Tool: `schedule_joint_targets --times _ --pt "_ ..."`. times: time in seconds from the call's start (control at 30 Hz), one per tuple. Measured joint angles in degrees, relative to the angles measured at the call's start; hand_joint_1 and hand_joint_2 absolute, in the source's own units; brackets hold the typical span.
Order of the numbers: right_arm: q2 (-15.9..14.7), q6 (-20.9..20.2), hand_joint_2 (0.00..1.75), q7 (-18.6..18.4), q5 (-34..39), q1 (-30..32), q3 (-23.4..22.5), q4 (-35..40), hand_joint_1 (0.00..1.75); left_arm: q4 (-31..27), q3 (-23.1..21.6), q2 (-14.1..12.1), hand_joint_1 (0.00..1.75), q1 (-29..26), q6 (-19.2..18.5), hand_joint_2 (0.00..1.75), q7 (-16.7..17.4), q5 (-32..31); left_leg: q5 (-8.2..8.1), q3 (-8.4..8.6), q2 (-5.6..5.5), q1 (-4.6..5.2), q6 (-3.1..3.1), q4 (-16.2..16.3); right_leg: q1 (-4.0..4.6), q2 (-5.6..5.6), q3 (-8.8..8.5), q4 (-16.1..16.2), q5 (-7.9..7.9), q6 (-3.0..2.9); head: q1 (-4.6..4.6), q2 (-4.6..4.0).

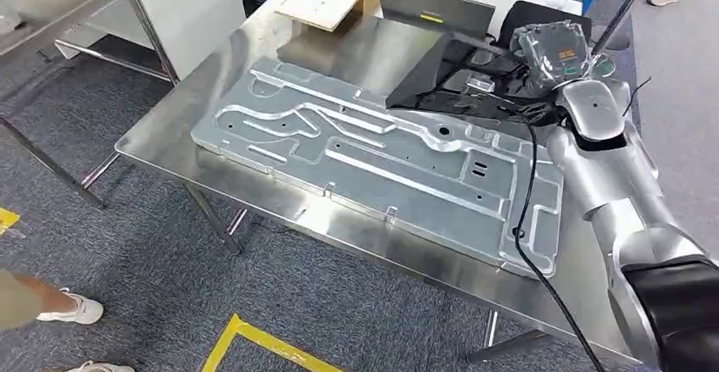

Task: Take the parts from the cabinet and place them on the table.

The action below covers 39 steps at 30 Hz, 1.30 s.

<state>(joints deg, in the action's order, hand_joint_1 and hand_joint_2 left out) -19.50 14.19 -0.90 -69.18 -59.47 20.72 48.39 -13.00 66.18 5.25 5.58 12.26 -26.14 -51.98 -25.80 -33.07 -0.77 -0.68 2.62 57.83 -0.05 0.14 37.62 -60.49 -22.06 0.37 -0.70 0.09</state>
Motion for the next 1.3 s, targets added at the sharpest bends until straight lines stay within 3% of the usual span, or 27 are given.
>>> schedule_joint_targets --times 0.03,0.07,0.13,0.43,0.5,0.77,0.8,0.97,1.0,1.3 --pt "0.09 0.04 1.75 0.0 -0.02 -0.03 0.02 -0.02 1.75 0.02 0.0 0.24 0.0 0.01 0.2 1.75 0.02 -0.04 -0.14 0.04 0.01 0.07 -0.14 -0.09 0.35 0.07 -0.86 1.24 -0.68 -0.56 0.07 0.0" --pt "0.15 0.07 1.75 0.02 -0.07 -0.06 0.07 -0.02 1.75 0.02 0.0 0.26 0.0 0.11 0.33 1.75 -0.09 -0.07 -0.17 -0.23 -0.08 0.14 -0.42 0.05 0.65 0.0 -0.79 2.46 -0.39 -0.76 -0.09 -0.02" --pt "0.2 0.13 1.75 -0.09 -0.46 0.15 0.09 -0.04 1.75 0.02 0.02 0.09 0.0 -0.06 0.06 1.75 -0.64 0.02 -0.56 -0.39 -0.06 0.28 -0.19 0.27 0.37 0.04 -1.04 2.83 -0.95 0.19 -0.02 0.0" --pt "-0.72 0.31 1.75 -1.16 -1.05 0.23 -0.26 -1.9 1.75 0.02 0.02 -0.09 0.0 -0.16 -1.07 1.75 -1.95 -0.09 -0.6 0.04 0.04 0.21 -0.43 -0.39 0.49 0.19 -0.89 2.6 -1.37 -0.49 0.0 0.0" --pt "-1.14 0.35 1.75 -1.31 -0.94 0.31 -0.81 -2.54 1.75 0.02 0.02 -0.09 0.0 -0.25 -1.09 1.75 -1.95 -0.13 -0.63 0.07 0.03 0.2 -0.72 -0.41 0.49 0.19 -0.87 2.47 -1.41 -0.54 0.0 -0.02" --pt "-1.81 0.5 1.75 -1.33 -0.85 0.45 -1.36 -4.04 1.75 0.02 0.02 -0.09 0.0 -0.26 -1.09 1.75 -1.95 -0.2 -0.6 0.14 0.21 0.2 -0.82 -0.41 0.46 0.25 -0.86 2.38 -1.39 -0.56 -0.02 0.0" --pt "-1.81 0.48 0.0 -1.36 -0.83 0.45 -1.44 -4.17 0.0 0.02 0.02 -0.09 0.0 -0.26 -1.12 1.75 -1.95 -0.26 -0.6 0.15 0.21 0.2 -0.82 -0.41 0.45 0.25 -0.87 2.38 -1.39 -0.56 -0.02 -0.02" --pt "-2.62 0.46 0.0 -2.03 -0.3 0.5 -2.21 -5.18 0.0 0.02 0.02 -0.09 0.0 -0.3 -2.08 1.75 -2.16 -0.33 -0.59 0.17 0.18 0.2 -0.83 -0.4 0.41 0.21 -0.9 2.37 -1.39 -0.56 -0.02 0.0" --pt "-2.93 0.48 0.0 -2.21 -0.09 0.52 -2.65 -5.64 0.0 0.02 0.02 -0.09 0.0 -0.31 -1.75 0.0 -2.03 -0.31 -0.59 0.17 0.18 0.21 -0.83 -0.4 0.41 0.21 -0.91 2.37 -1.39 -0.56 -0.02 -0.02" --pt "-4.17 0.48 0.0 -2.51 0.74 0.81 -4.55 -10.05 0.0 0.02 1.2 -0.11 0.0 -0.23 0.31 0.0 -0.07 0.55 -0.61 0.18 0.21 0.34 -0.82 -0.37 0.36 0.24 -0.91 2.38 -1.39 -0.55 -0.02 -0.02"
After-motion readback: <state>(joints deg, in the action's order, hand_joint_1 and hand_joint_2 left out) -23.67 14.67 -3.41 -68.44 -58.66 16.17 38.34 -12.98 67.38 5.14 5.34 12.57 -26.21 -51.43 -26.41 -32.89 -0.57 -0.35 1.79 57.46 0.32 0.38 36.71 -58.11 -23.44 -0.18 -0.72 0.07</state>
